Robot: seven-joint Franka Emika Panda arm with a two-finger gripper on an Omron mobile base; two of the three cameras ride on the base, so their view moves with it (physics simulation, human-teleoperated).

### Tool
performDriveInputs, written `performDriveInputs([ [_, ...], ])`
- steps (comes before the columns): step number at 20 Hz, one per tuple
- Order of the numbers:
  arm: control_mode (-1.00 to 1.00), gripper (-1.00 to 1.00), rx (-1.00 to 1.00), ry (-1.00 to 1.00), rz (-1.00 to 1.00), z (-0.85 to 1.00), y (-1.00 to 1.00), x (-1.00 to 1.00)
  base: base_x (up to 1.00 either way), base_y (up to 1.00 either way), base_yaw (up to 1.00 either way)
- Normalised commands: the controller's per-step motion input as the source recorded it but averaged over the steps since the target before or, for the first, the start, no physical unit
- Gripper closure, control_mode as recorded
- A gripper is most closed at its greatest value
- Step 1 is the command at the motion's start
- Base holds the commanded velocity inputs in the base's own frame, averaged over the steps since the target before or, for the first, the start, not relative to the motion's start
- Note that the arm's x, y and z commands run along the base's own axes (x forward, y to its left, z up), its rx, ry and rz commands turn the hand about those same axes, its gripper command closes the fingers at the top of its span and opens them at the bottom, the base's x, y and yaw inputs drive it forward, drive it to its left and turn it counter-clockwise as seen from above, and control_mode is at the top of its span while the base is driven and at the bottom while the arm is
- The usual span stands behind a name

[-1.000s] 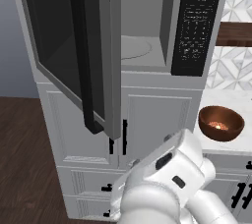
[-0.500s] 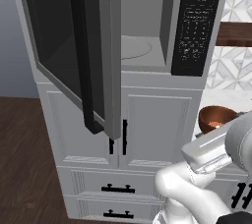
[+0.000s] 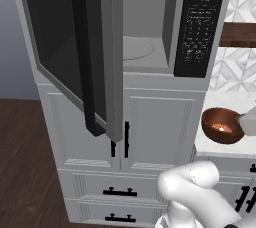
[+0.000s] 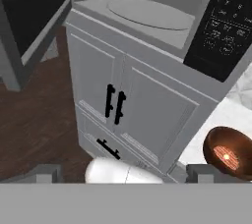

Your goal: Open the microwave, place the bowl with waffle inside the microwave, then close the microwave door and turn it on.

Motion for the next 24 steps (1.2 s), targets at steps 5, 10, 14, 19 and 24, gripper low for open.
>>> performDriveInputs([
  [5,-1.00,-1.00,0.70,0.05,-0.10,0.00,-0.26,0.32,0.00,0.00,0.00],
  [10,-1.00,-1.00,0.61,0.00,-0.37,-0.14,0.51,0.17,0.00,0.00,0.00],
  [14,-1.00,-1.00,0.57,0.10,-0.43,-0.25,0.56,0.20,0.00,0.00,0.00],
  [19,-1.00,-1.00,0.62,0.38,-0.02,-0.02,0.03,0.72,0.00,0.00,0.00],
  [24,-1.00,-1.00,0.38,0.50,0.24,-0.11,0.17,0.92,0.00,0.00,0.00],
])
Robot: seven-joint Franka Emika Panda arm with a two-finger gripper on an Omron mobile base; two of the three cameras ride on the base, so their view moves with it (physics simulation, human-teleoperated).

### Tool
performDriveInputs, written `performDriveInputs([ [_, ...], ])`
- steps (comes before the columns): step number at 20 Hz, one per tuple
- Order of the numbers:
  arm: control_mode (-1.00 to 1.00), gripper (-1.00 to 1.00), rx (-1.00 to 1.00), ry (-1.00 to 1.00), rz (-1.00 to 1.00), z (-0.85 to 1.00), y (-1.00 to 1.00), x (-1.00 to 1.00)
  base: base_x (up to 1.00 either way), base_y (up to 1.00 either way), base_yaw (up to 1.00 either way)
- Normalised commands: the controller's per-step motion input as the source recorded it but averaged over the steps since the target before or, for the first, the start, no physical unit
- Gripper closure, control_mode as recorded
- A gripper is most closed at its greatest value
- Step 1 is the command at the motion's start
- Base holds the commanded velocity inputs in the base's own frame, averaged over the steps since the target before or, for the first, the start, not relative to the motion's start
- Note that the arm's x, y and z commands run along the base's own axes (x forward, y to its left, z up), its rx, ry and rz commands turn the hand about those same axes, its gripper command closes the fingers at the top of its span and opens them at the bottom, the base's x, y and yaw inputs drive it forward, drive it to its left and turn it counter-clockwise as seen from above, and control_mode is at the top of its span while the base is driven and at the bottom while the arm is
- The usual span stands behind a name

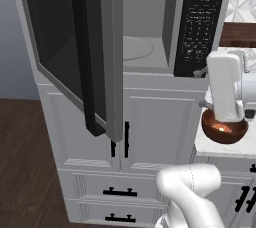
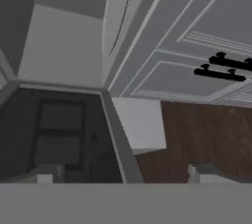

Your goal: Open the microwave, place the bowl with waffle inside the microwave, then close the microwave door and turn it on.

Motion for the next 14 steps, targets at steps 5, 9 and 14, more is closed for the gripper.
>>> performDriveInputs([
  [5,-1.00,-1.00,0.14,0.26,0.18,-0.46,0.70,0.31,0.00,0.00,0.00],
  [9,-1.00,-1.00,0.09,0.05,0.09,-0.45,0.81,0.10,0.00,0.00,0.00],
  [14,-1.00,-1.00,0.14,0.00,0.08,-0.10,0.71,0.24,0.00,0.00,0.00],
])
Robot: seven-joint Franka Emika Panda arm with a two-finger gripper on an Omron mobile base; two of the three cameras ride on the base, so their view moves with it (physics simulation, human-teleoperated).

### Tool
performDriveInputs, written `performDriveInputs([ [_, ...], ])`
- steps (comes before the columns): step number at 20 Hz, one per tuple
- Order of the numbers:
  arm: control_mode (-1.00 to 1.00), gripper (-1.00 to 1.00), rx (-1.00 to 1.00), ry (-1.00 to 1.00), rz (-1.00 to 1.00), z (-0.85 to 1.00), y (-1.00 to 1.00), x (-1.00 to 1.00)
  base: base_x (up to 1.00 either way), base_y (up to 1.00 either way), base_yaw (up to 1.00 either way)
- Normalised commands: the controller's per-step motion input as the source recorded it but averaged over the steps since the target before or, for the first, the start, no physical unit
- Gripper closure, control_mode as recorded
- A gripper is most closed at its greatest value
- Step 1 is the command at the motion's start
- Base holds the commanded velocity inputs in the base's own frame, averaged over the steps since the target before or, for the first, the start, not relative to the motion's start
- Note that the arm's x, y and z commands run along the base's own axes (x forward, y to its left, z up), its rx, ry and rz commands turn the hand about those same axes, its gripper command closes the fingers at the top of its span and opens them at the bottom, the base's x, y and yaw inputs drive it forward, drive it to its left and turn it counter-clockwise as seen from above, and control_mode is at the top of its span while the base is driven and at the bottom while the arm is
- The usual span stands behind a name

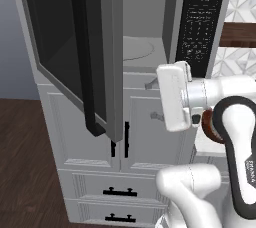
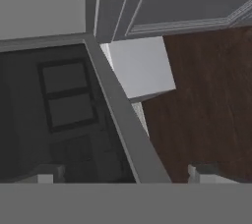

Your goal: Open the microwave, place the bowl with waffle inside the microwave, then close the microwave door and turn it on.

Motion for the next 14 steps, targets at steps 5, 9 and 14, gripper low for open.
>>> performDriveInputs([
  [5,-1.00,-1.00,0.15,0.09,0.10,0.01,0.72,0.44,0.00,0.00,0.00],
  [9,-1.00,-1.00,0.03,0.12,0.15,0.12,0.60,0.45,0.00,0.00,0.00],
  [14,-1.00,-1.00,0.00,0.04,0.11,0.08,0.72,0.38,0.00,0.00,0.00],
])
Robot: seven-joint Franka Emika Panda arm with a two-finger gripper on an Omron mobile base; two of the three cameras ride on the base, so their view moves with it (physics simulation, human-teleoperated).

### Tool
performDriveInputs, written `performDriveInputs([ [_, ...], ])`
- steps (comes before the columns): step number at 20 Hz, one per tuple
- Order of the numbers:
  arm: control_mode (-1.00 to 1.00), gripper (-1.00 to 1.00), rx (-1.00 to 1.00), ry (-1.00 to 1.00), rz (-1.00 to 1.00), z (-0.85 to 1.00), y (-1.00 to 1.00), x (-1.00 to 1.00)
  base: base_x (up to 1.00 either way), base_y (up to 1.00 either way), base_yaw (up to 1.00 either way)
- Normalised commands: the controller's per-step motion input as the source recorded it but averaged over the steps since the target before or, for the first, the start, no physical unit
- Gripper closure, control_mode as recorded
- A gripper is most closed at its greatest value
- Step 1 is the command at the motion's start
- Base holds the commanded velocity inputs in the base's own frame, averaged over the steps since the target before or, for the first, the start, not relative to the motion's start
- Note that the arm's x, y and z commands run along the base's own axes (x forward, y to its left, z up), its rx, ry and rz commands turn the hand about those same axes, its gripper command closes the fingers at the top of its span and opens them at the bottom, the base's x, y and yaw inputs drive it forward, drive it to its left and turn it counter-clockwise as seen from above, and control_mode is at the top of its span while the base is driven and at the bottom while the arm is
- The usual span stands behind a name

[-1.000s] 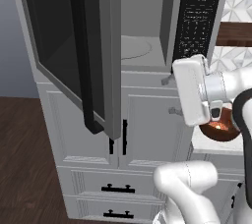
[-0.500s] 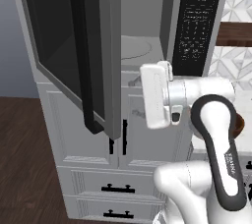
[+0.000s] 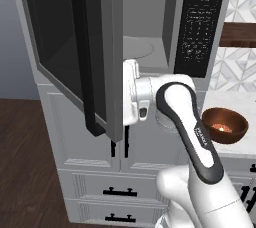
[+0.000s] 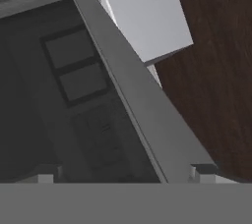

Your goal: Open the microwave, place the bowl with waffle inside the microwave, then close the microwave door and turn it on.

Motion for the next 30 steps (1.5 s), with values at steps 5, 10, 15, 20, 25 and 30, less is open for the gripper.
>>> performDriveInputs([
  [5,-1.00,-1.00,-0.04,0.00,0.06,0.11,0.83,0.24,0.00,0.00,0.00],
  [10,-1.00,-1.00,-0.15,0.00,0.00,-0.01,0.99,0.14,0.00,0.00,0.00],
  [15,-1.00,-1.00,-0.16,-0.01,0.00,0.02,0.73,-0.02,0.00,0.00,0.00],
  [20,-1.00,-1.00,0.00,-0.05,-0.02,0.36,-0.78,-0.77,0.00,0.00,0.00],
  [25,-1.00,-1.00,-0.19,0.05,-0.17,0.03,-1.00,-0.51,0.00,0.00,0.00],
  [30,-1.00,-1.00,-0.38,0.26,-0.21,0.01,-1.00,-0.03,0.00,0.00,0.00],
])
